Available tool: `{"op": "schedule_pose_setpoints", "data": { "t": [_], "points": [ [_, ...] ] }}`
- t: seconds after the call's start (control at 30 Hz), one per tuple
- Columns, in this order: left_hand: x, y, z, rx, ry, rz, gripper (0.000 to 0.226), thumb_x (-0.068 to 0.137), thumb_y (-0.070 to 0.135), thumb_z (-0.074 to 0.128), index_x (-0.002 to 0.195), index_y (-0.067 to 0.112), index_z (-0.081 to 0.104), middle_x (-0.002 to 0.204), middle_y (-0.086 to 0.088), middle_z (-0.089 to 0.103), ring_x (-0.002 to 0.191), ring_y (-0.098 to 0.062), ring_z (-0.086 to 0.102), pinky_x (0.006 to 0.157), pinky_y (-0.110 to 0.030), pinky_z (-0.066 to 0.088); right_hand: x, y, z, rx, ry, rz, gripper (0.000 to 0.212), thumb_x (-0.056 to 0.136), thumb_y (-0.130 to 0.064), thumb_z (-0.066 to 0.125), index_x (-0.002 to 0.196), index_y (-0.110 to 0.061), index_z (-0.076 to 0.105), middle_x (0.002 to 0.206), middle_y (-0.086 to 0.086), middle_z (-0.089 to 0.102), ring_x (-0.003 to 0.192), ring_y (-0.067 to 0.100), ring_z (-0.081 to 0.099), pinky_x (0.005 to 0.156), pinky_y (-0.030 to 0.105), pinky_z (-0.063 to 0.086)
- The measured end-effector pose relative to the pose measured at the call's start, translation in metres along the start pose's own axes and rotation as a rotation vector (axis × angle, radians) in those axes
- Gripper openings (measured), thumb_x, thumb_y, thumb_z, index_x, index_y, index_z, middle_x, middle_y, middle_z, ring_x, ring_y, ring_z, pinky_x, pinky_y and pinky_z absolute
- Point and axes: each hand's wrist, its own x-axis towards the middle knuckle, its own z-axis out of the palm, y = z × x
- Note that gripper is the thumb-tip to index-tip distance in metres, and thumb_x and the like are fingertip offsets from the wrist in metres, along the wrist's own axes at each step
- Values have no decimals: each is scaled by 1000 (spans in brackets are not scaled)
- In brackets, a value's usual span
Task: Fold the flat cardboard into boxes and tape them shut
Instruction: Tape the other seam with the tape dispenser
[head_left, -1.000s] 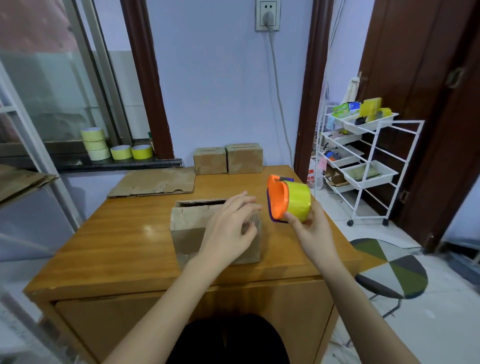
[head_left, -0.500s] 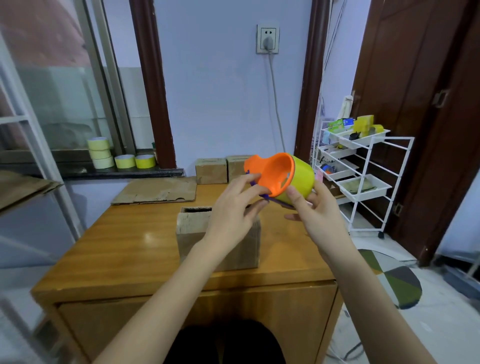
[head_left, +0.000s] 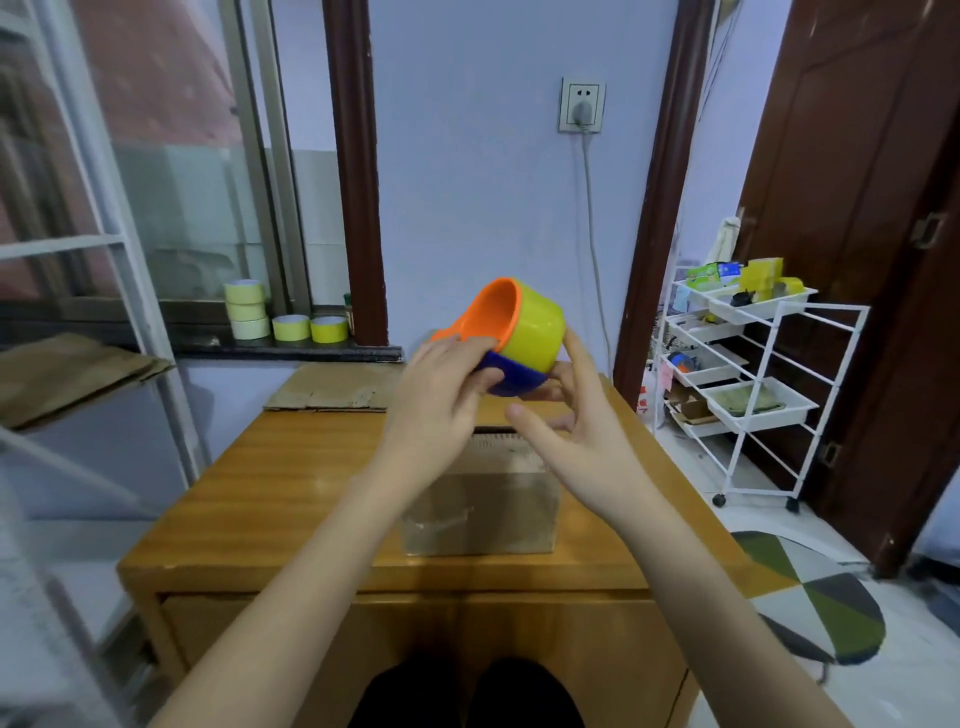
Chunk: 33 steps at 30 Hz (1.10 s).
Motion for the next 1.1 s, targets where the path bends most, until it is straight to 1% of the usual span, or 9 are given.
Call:
{"op": "schedule_pose_setpoints", "data": {
  "t": [0.13,0.23,0.37,0.43,0.53,0.63,0.83,1.0,1.1],
  "points": [
    [11,2,-22,-472,-66,-331,10,101,15,44,104,16,54,89,4,63,80,-3,61,69,-19,49,9,3,14,-249,-4,-137,88,83,-30,68,140,-53,6,133,-12,50,123,0,46,91,12,43],
    [18,-5,-31,-626,-79,-439,18,101,12,42,110,9,57,94,3,68,82,-1,64,71,-17,51,17,1,23,-325,-63,-134,89,87,-30,68,137,-61,1,137,-8,48,122,0,46,85,8,45],
    [23,-17,-33,-835,-90,-626,19,100,15,45,104,11,63,86,5,71,79,-4,66,68,-17,51,29,8,29,-611,-76,-524,69,87,-31,61,146,-28,24,127,6,57,110,18,55,88,32,51],
    [28,-20,-34,-919,-74,-747,19,100,16,47,98,9,64,78,2,70,71,-6,65,64,-20,52,31,12,32,-649,-169,-531,65,89,-37,55,145,-26,24,127,6,56,104,19,57,82,35,53],
    [35,-22,-34,-928,-69,-887,20,99,19,49,92,10,66,73,0,69,63,-8,64,61,-19,52,36,20,37,-741,-295,-492,66,90,-50,47,147,-30,20,129,9,52,93,22,58,74,37,54],
    [38,-25,-30,-939,-73,-1009,19,97,21,50,88,12,64,71,0,66,62,-10,61,63,-23,48,44,22,41,-826,-299,-465,68,87,-56,43,147,-26,29,112,11,60,82,26,57,73,40,50],
    [43,-31,-28,-866,-171,-1049,23,94,29,55,78,16,63,62,3,64,63,-13,59,68,-28,44,52,28,50,-805,-296,-522,60,83,-59,49,130,-24,38,104,11,66,88,29,61,74,37,50],
    [37,-45,-38,-632,-184,-916,24,97,24,50,108,13,68,104,-1,68,94,-8,62,80,-15,46,44,36,52,-438,-133,-192,59,78,-51,61,123,-19,42,93,-16,49,76,2,46,66,20,40],
    [11,-63,-41,-562,-133,-1014,19,94,22,56,102,13,69,105,-7,70,102,-18,64,92,-33,50,42,44,50,-393,-54,-112,50,80,-50,57,118,-33,30,98,-25,42,81,1,52,69,17,41]
  ]
}}
